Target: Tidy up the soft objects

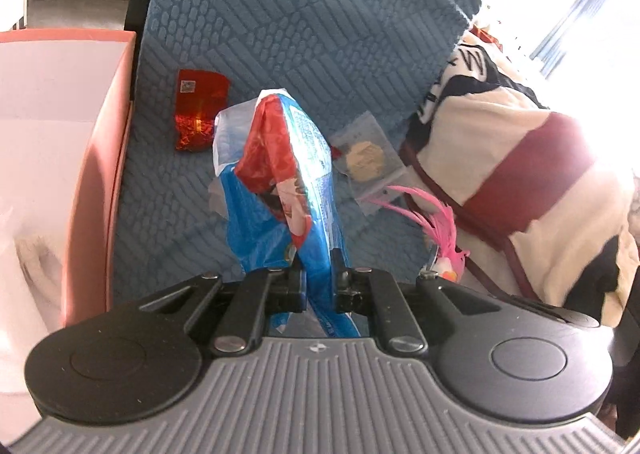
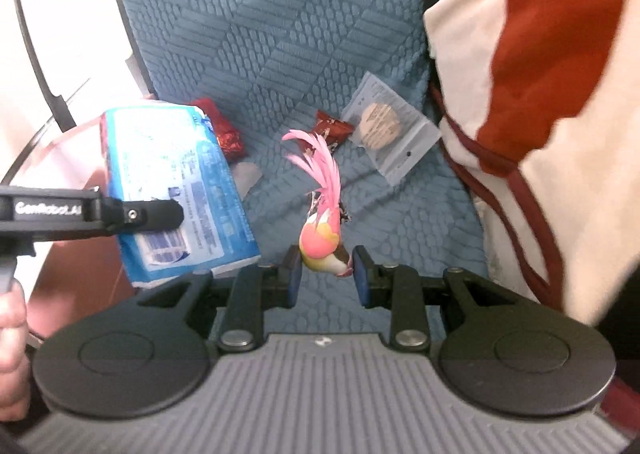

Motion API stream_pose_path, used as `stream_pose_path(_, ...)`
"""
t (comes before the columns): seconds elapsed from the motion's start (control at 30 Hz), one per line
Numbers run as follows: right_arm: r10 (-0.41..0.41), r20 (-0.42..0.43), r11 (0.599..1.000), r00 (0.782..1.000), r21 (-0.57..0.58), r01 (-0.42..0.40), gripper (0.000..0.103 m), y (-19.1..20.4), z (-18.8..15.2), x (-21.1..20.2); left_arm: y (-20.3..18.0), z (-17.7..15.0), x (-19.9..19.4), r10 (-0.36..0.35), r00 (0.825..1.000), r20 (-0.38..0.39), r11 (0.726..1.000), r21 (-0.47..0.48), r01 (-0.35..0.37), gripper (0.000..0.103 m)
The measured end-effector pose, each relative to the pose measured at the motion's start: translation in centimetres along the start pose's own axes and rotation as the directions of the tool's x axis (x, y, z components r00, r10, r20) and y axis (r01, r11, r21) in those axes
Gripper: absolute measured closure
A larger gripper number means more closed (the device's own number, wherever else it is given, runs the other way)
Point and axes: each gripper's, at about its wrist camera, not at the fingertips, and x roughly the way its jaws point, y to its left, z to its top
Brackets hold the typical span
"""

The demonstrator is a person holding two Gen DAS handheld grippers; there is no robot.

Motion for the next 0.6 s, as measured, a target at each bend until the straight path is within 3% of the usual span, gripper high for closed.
stream_pose_path(0.33, -0.014, 0.051, 1.000, 0.999, -0.011, 0.015, 0.072, 0.6, -2.6, -4.1, -2.1, -3.8, -2.5, 0.020, 1.000, -0.007, 0.999, 0.041, -0.019, 0.091)
stream_pose_path(0.6, 0.003, 0.065, 1.000, 0.998, 0.029, -0.005, 0.072, 0.3, -5.0, -7.2, -2.1, -7.2, -5.9, 0.016, 1.000, -0.014, 1.000, -0.012, -0.017, 0.091)
